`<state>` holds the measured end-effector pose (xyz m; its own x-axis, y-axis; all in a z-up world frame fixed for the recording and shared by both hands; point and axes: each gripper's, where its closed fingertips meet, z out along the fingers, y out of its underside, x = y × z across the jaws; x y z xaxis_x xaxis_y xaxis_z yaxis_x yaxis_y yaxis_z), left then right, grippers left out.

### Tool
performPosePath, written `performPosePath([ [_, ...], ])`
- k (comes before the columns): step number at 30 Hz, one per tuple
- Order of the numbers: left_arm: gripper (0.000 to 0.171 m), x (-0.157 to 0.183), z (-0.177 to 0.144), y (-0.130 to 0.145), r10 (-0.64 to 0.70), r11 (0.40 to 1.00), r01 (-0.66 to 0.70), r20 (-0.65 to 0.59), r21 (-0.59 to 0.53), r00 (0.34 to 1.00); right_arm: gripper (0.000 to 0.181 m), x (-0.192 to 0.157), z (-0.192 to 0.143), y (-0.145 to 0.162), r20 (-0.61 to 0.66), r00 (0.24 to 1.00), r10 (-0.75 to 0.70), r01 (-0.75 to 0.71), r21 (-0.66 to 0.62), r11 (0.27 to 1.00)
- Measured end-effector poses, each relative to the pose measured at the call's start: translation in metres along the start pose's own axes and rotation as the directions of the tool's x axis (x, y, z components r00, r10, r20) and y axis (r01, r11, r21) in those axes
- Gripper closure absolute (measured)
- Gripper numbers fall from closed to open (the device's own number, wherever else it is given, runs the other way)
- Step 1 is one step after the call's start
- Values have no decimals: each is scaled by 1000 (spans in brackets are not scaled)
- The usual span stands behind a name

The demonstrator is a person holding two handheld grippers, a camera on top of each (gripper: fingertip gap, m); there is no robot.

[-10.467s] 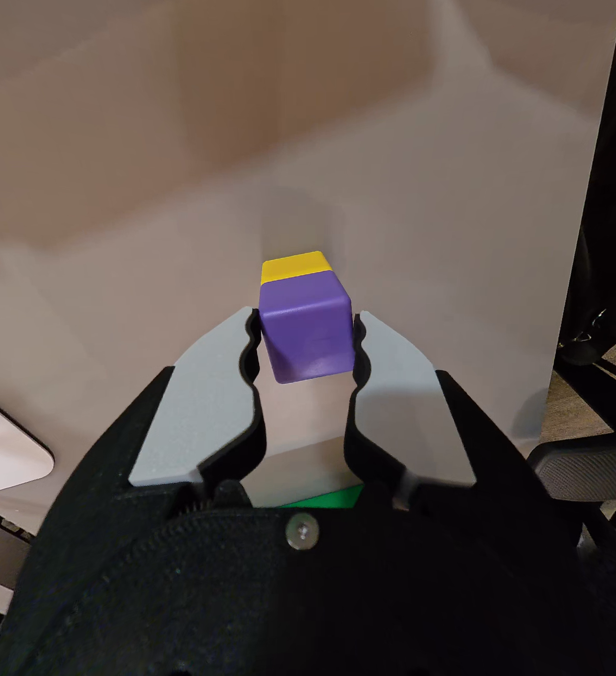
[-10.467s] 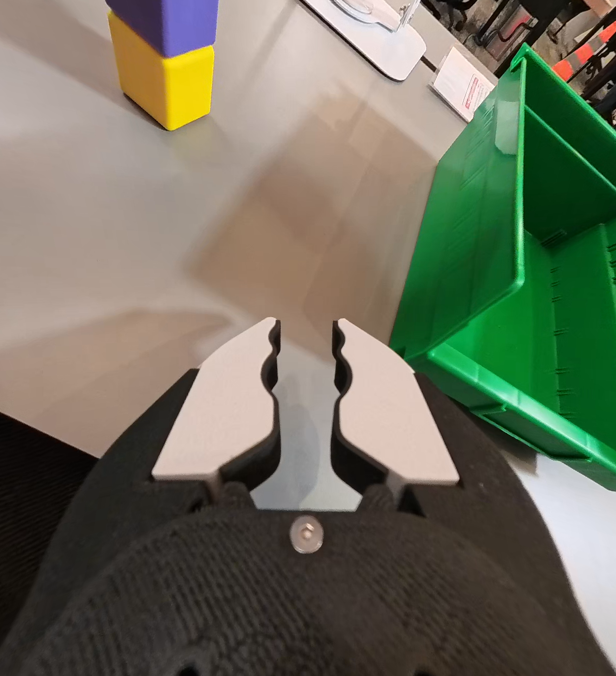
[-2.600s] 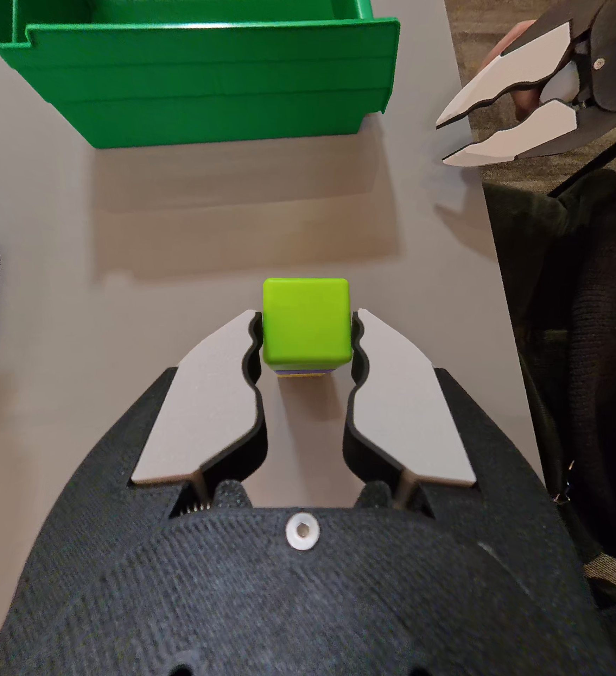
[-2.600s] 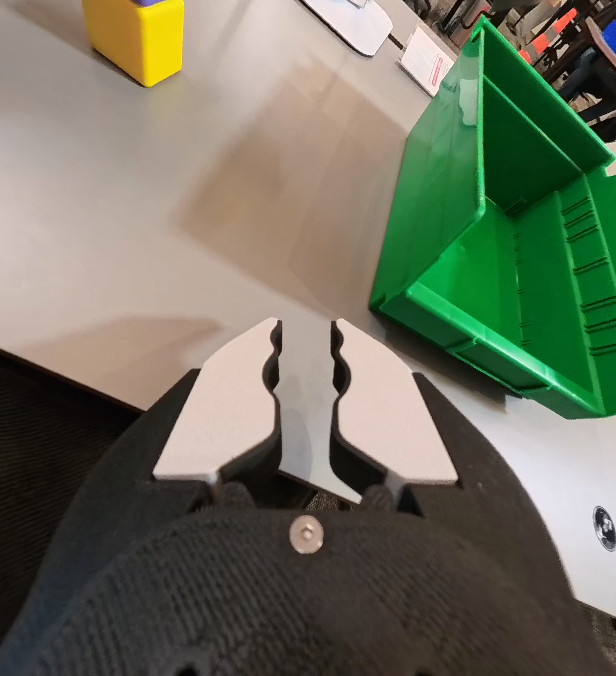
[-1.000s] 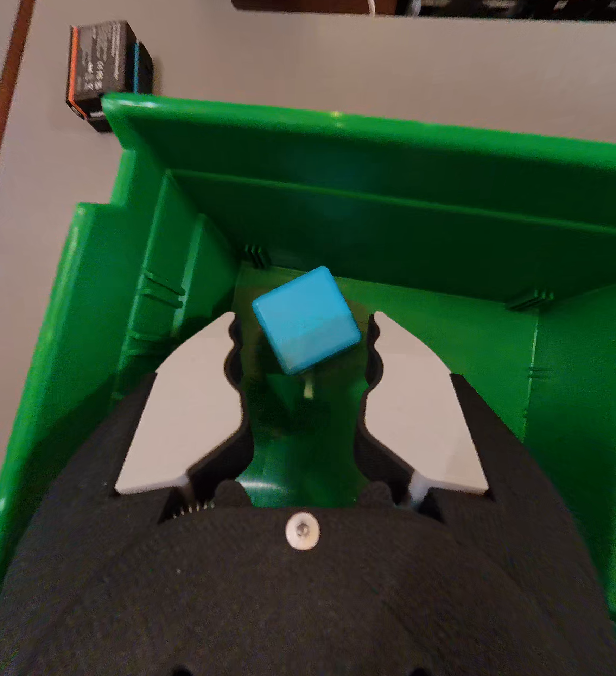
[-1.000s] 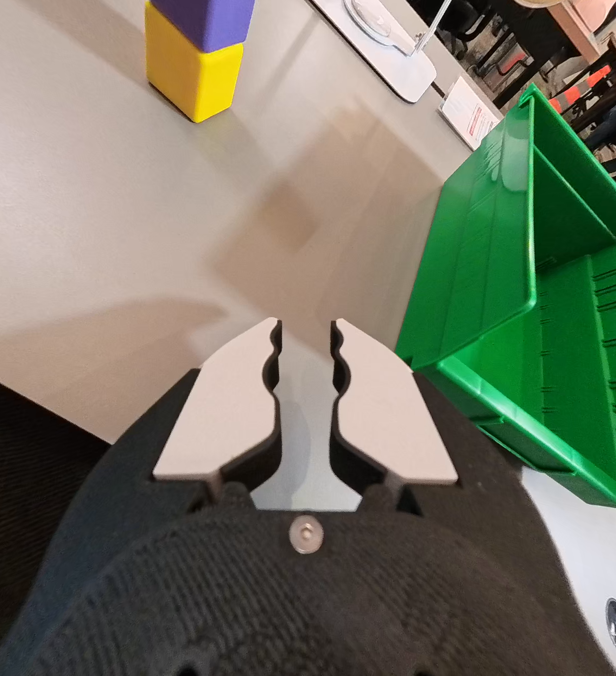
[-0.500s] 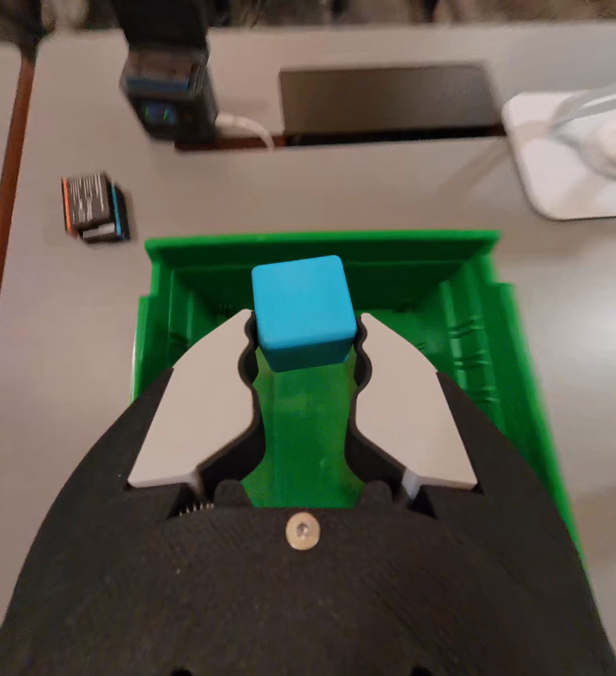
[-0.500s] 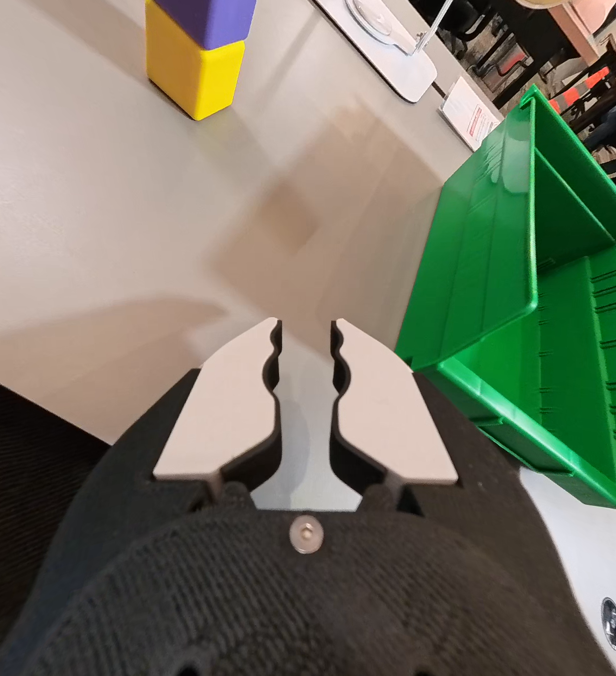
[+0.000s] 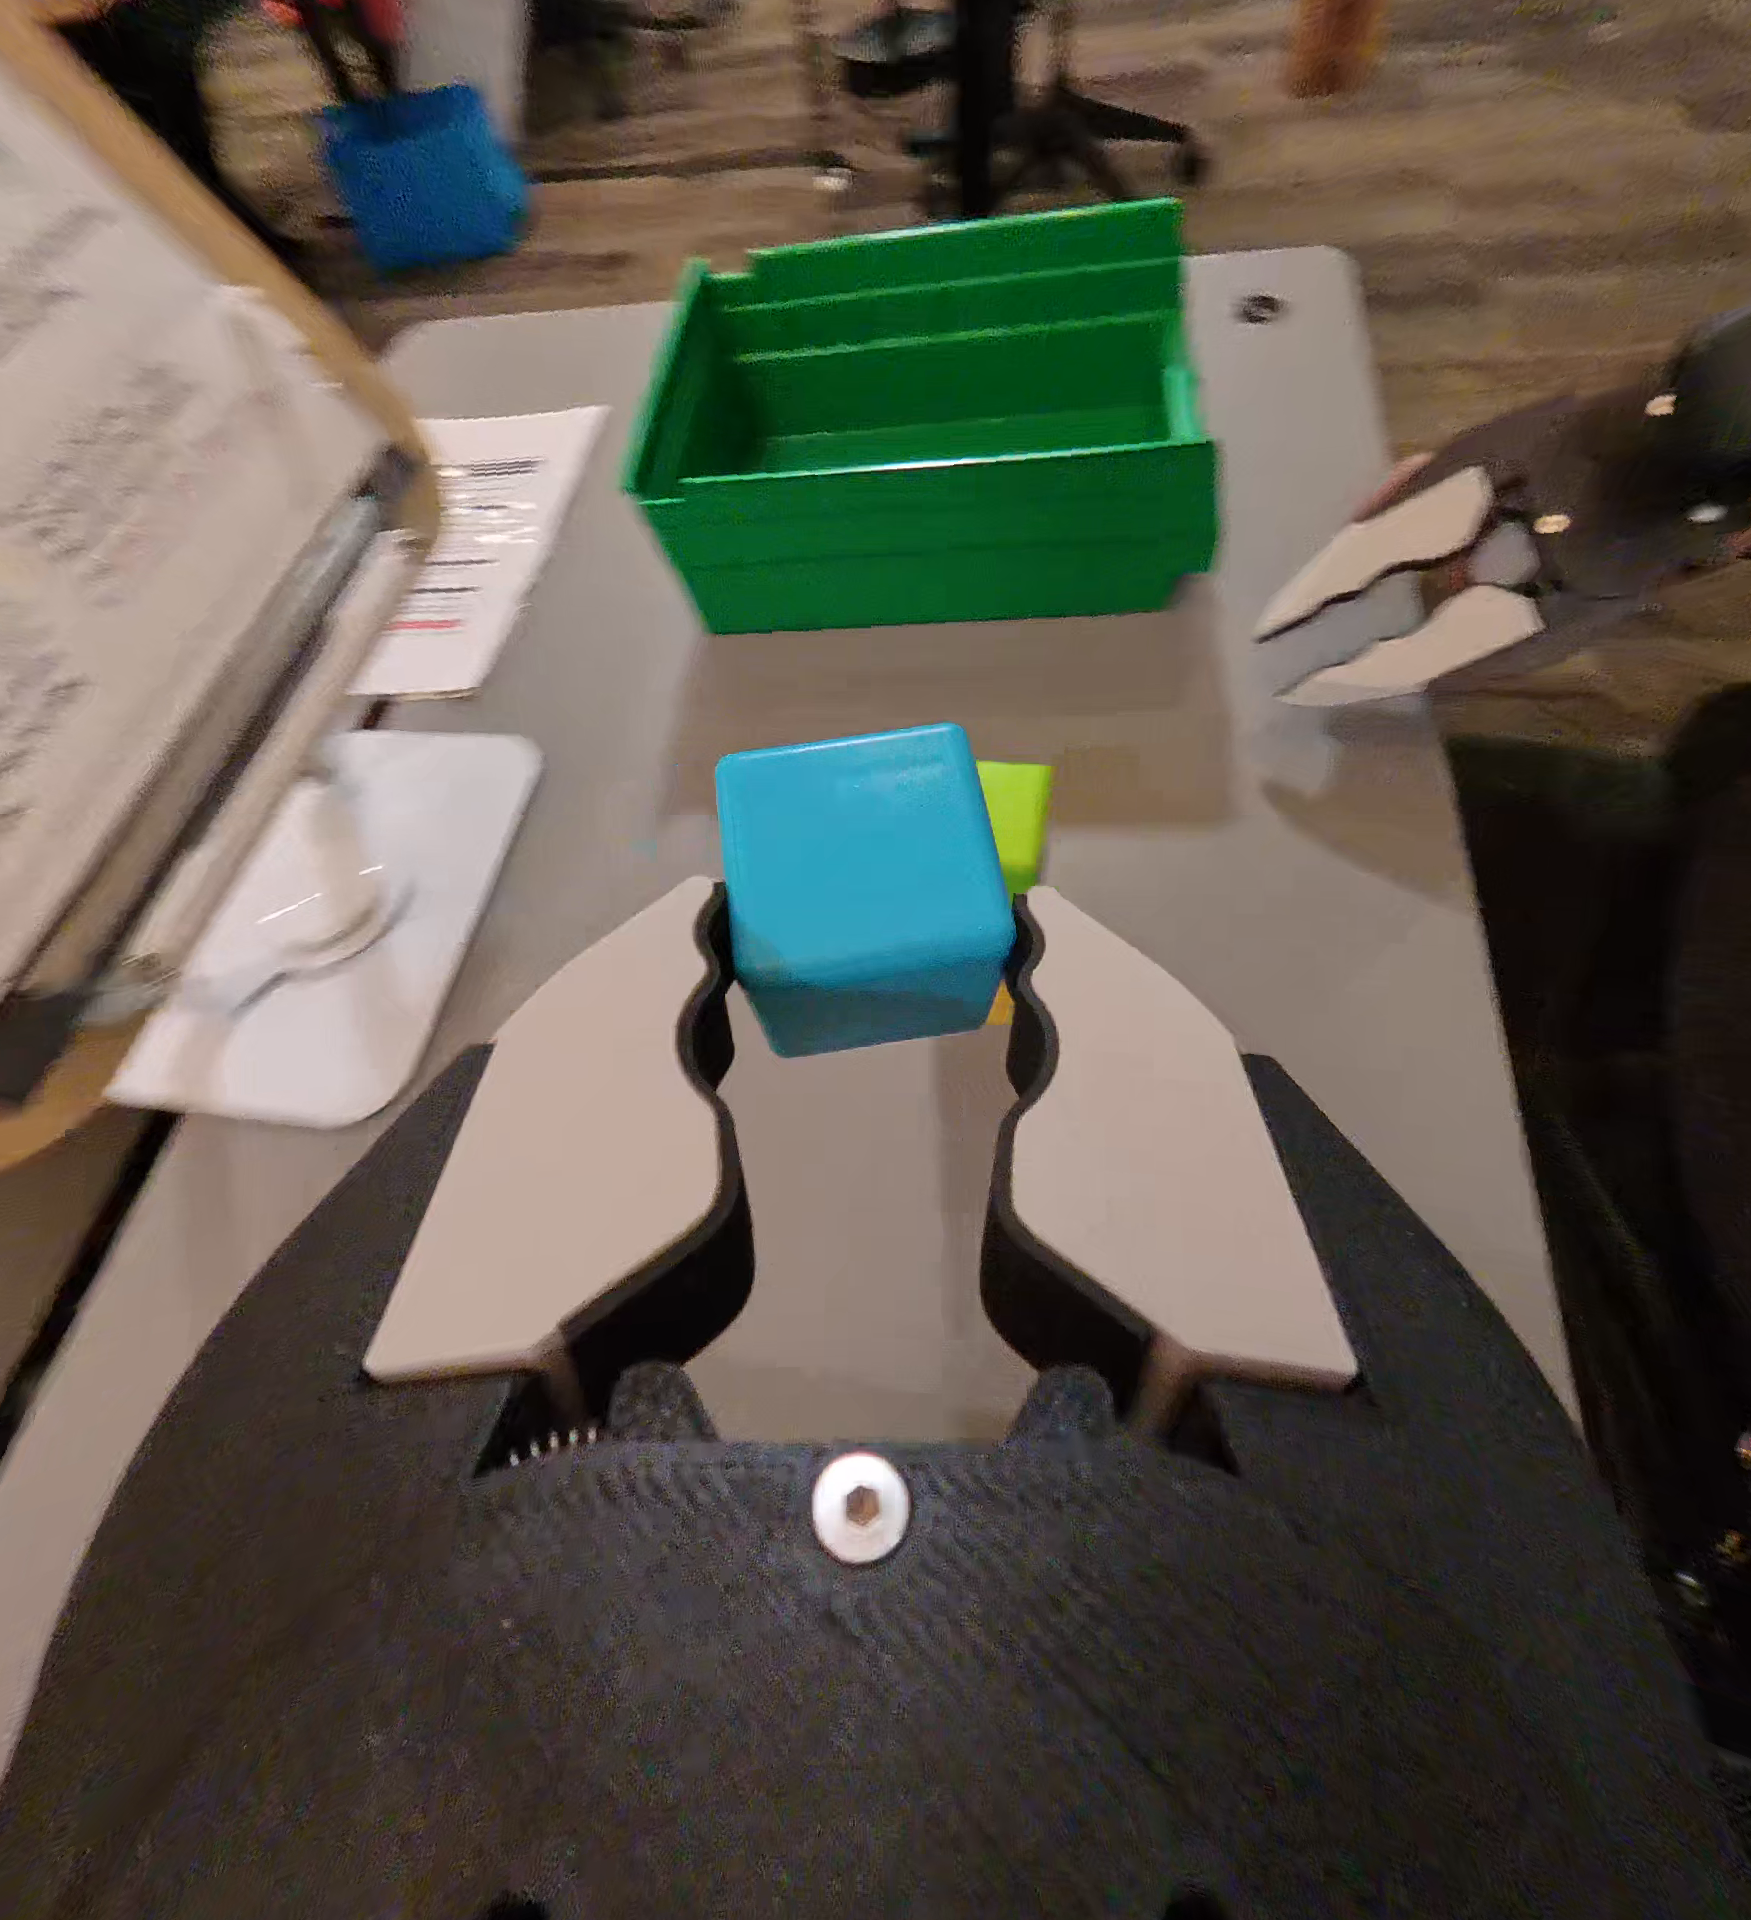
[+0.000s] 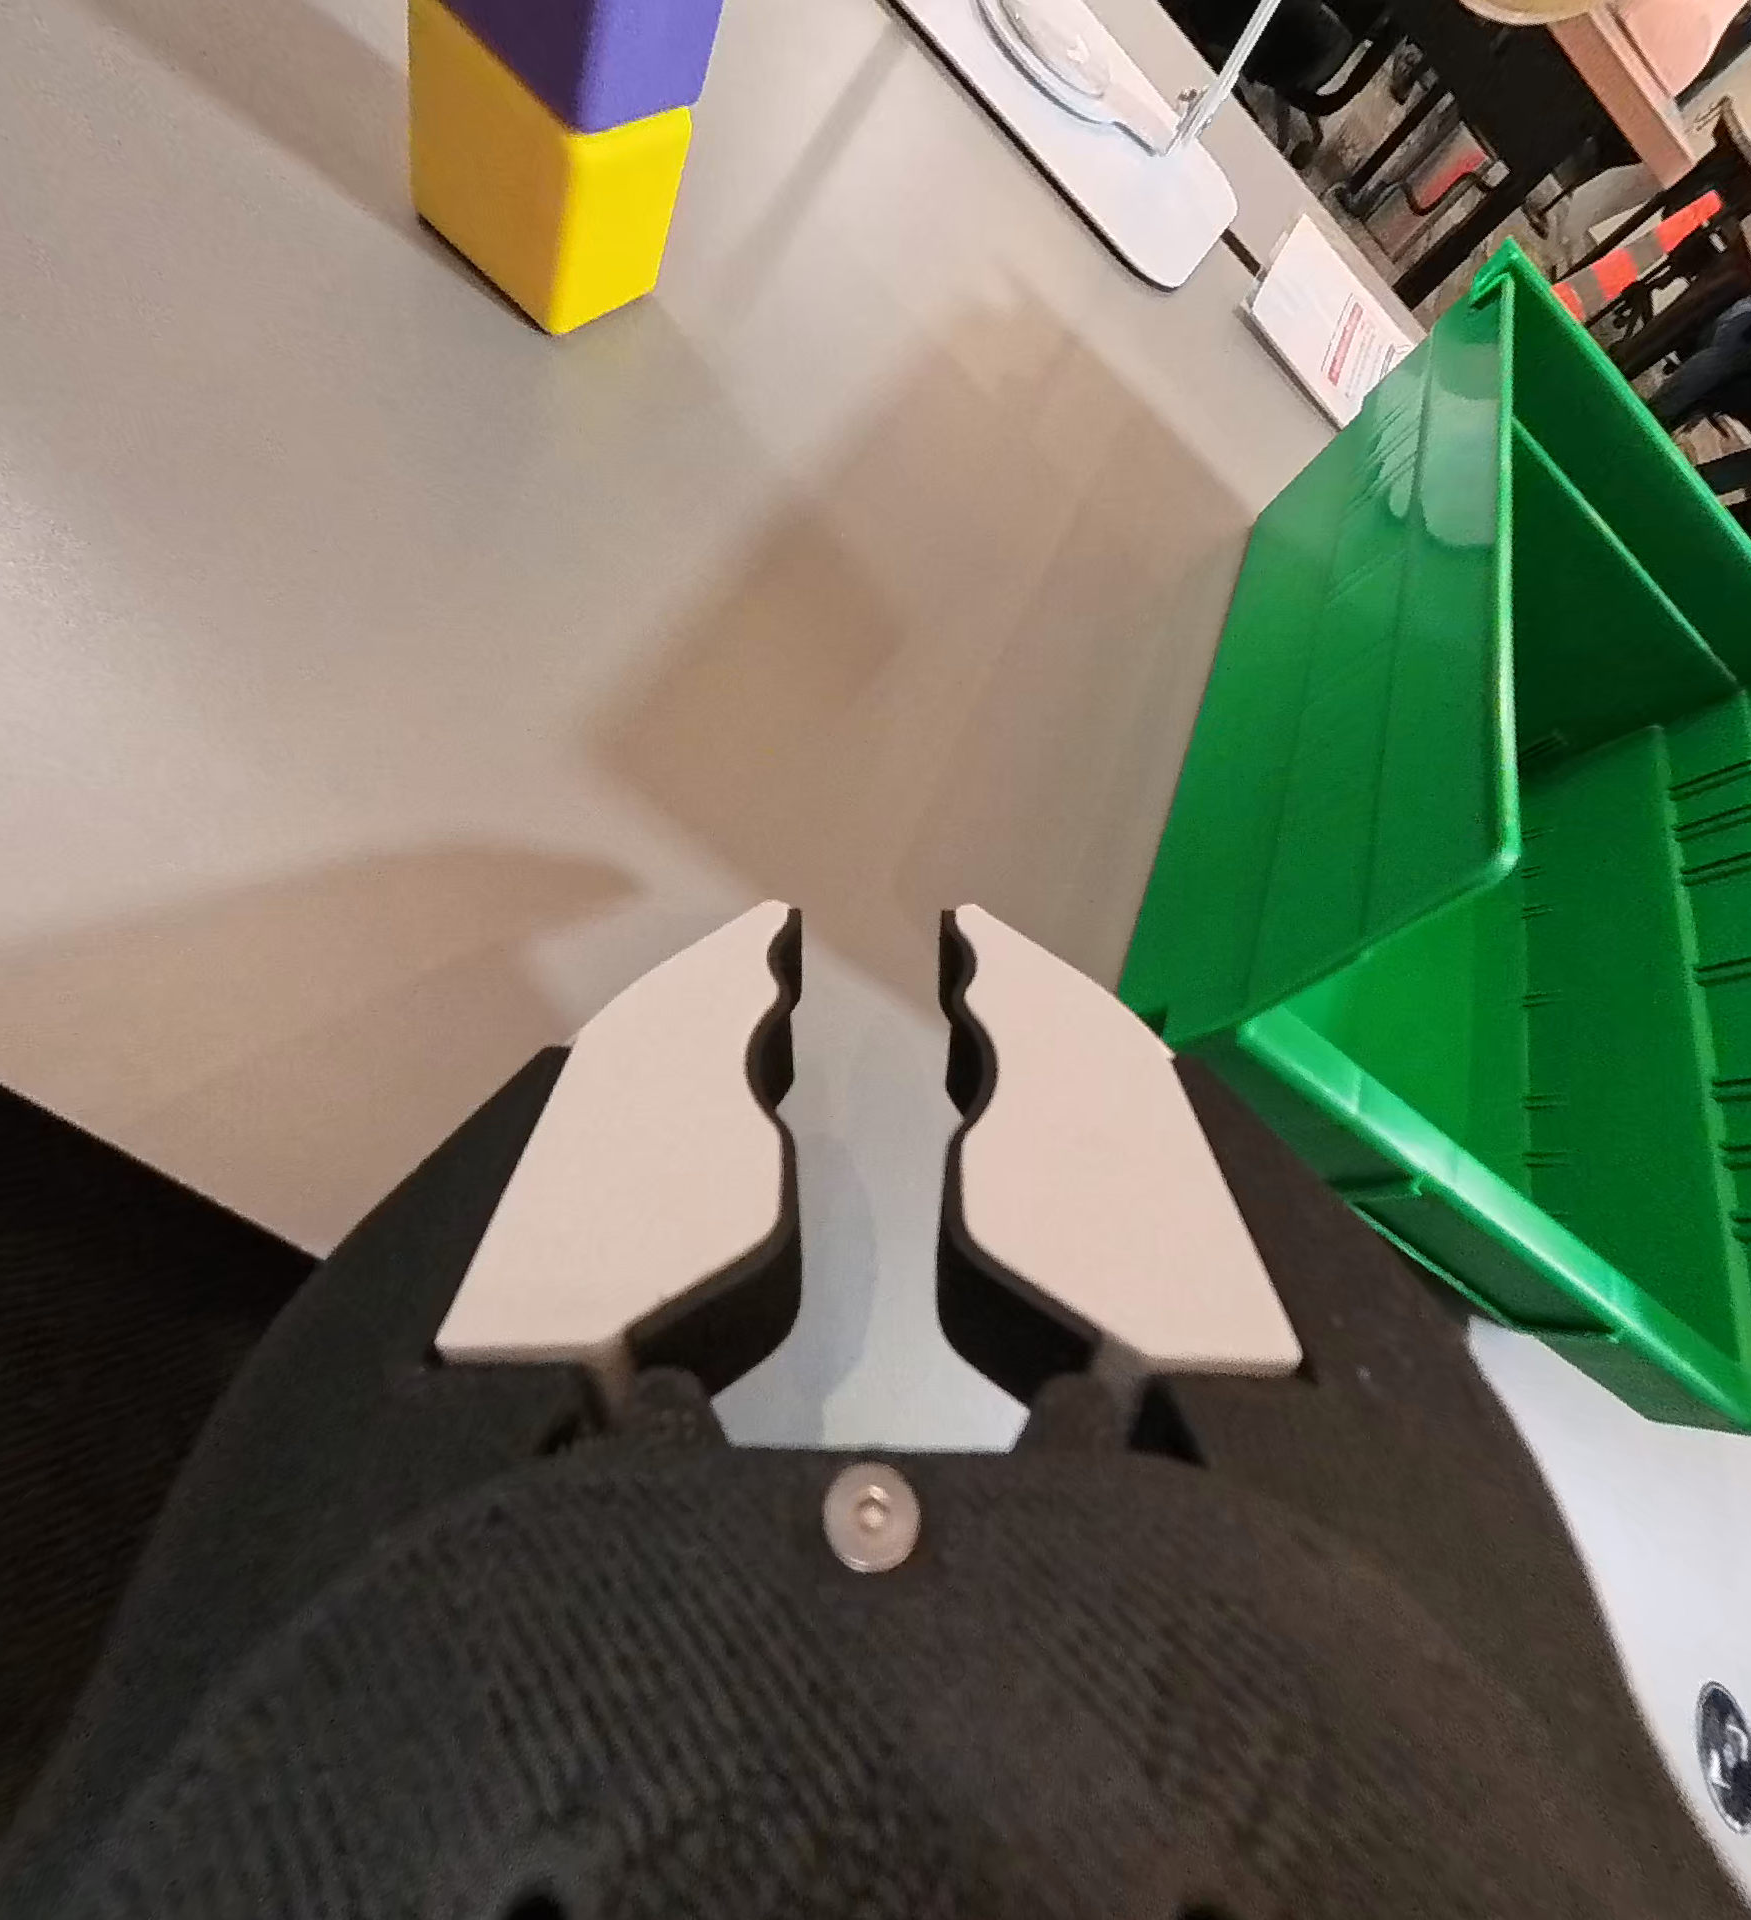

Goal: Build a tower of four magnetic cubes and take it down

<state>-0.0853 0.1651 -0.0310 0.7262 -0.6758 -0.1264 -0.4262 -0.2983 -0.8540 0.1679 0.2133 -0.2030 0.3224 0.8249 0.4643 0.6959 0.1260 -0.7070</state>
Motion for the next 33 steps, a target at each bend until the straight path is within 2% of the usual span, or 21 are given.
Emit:
performPosePath([
  [3, 120, 19, 32, -5, 5, 1000, -9, -136, -24, 991, 155, 0, -3, 4, -6, 1000, 4, -4, -8, 1000],
  [8, 120, 22, 61, 2, 22, 995, -40, -193, -90, 981, 156, 1, -7, 11, -19, 999, 31, -31, -25, 999],
  [13, 120, 17, 69, -2, -2, 998, -13, -230, -62, 973, 156, 4, -15, 17, -46, 998, 43, -44, -34, 998],
  [19, 120, 27, 79, -6, -7, 999, -7, -315, -43, 949, 156, 6, -19, 22, -64, 996, 57, -60, -47, 997],
  [24, 120, 29, 87, 4, -18, 997, -7, -345, -72, 939, 156, 7, -21, 24, -67, 996, 61, -64, -50, 997],
  [33, 120, 28, 88, 3, -10, 999, -3, -357, -36, 934, 156, 6, -20, 24, -62, 996, 65, -68, -50, 996],
])
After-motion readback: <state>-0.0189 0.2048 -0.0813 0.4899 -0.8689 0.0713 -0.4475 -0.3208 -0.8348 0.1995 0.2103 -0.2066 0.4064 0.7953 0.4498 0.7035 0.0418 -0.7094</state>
